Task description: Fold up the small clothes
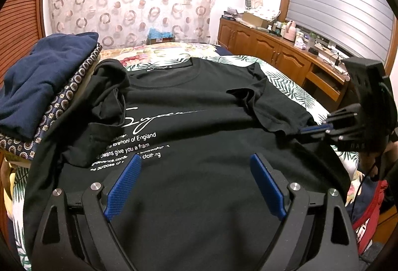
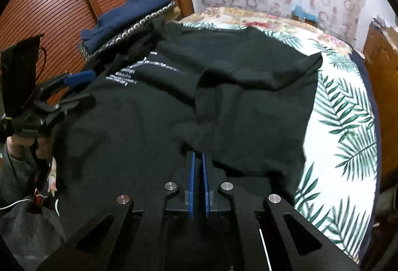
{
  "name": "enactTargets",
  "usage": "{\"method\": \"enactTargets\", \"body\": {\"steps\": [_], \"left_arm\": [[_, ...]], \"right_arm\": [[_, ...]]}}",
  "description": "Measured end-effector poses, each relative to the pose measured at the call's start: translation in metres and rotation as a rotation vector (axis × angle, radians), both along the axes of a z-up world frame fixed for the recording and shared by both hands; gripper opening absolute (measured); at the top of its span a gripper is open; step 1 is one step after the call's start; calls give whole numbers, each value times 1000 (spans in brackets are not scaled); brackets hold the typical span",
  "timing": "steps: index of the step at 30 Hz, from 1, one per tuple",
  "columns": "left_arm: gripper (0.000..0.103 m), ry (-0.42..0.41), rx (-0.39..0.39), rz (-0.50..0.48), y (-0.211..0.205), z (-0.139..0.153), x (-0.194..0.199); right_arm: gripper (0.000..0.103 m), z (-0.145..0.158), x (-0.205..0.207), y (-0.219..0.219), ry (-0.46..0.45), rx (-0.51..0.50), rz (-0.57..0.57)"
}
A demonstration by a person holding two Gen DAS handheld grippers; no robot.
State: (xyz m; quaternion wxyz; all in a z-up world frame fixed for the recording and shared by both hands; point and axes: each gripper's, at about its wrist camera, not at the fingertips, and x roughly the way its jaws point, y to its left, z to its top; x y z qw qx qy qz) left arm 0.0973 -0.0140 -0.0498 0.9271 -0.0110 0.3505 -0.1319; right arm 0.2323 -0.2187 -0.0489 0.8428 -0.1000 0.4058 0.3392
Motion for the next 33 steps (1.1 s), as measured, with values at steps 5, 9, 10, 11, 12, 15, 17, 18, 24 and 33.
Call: {"method": "enactTargets", "body": {"steps": [5,9,10,11,12,15,17,18,24,33], "left_arm": [[90,-6,-7,11,4,2,0],[90,-13,-13,15,4,3,-2],[90,-14,-13,15,4,3,-2],[90,-15,-13,16,3,3,-2],[90,-16,-14,16,3,3,-2],[90,-16,-15,15,3,3,-2],[90,-15,-14,14,3,3,-3],[90,-15,-13,15,3,3,-3],[90,-11,-17,24,7,2,-2],[90,-7,-22,45,16,-1,-4]], "right_arm": [[19,6,7,3,-20,3,-10],[43,24,8,0,-77,31,-50],[44,27,12,0,-86,38,-64],[44,28,16,1,-91,48,-74],[44,30,22,2,-91,56,-87],[44,31,40,10,-82,70,-121],[44,29,51,21,-68,71,-135],[44,27,56,27,-59,69,-141],[43,13,90,58,-33,-7,-169],[6,22,100,81,-112,10,-145]]}}
